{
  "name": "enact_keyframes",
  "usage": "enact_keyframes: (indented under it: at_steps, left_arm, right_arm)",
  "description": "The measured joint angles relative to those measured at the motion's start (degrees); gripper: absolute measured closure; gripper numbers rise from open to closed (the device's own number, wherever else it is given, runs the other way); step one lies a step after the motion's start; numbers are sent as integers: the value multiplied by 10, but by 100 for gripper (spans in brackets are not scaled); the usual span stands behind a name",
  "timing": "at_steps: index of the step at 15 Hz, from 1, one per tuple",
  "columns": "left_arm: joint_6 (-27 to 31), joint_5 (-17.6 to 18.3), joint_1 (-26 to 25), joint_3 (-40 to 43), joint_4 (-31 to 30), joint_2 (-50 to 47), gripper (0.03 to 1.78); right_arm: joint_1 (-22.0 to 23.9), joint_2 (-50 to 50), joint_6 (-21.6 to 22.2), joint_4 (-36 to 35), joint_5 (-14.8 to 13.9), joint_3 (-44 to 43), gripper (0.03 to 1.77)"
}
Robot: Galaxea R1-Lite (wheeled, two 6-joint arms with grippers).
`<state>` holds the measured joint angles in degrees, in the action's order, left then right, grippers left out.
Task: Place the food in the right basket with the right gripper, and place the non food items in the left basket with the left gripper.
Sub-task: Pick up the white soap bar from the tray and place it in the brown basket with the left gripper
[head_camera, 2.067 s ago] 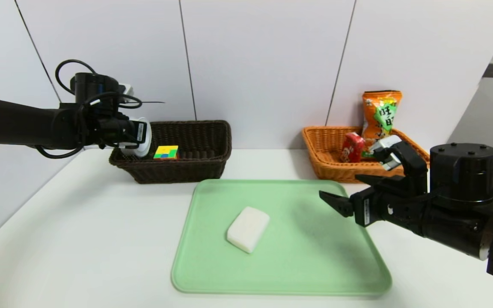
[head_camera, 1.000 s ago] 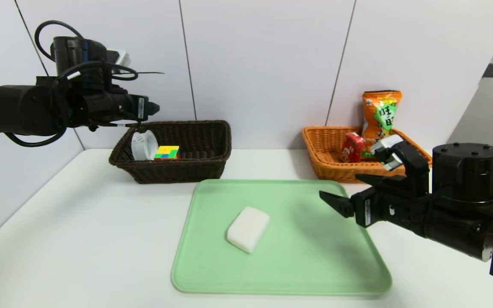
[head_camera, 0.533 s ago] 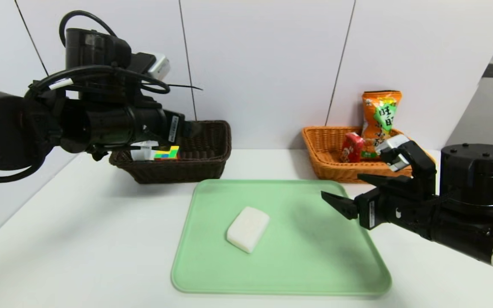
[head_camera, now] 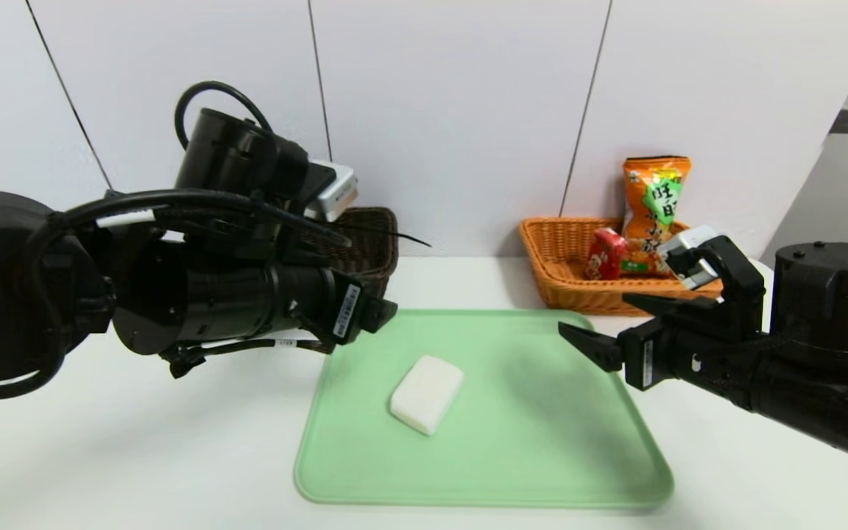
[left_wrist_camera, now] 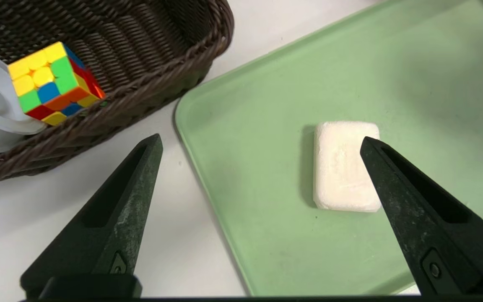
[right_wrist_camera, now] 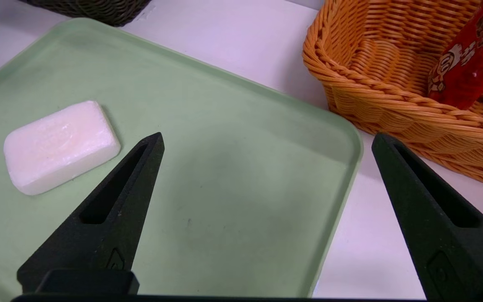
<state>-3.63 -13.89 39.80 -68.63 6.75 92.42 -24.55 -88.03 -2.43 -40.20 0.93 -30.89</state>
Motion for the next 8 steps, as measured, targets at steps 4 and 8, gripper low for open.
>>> enact_keyframes:
  at_steps: [4, 8]
  left_arm:
    - [4, -1, 20, 0, 10, 42, 13]
    - [2, 1, 57, -13, 9, 96, 12]
  right_arm:
    - [5, 0, -2, 0, 0, -4, 9]
    - [7, -5, 0, 0, 0, -10, 9]
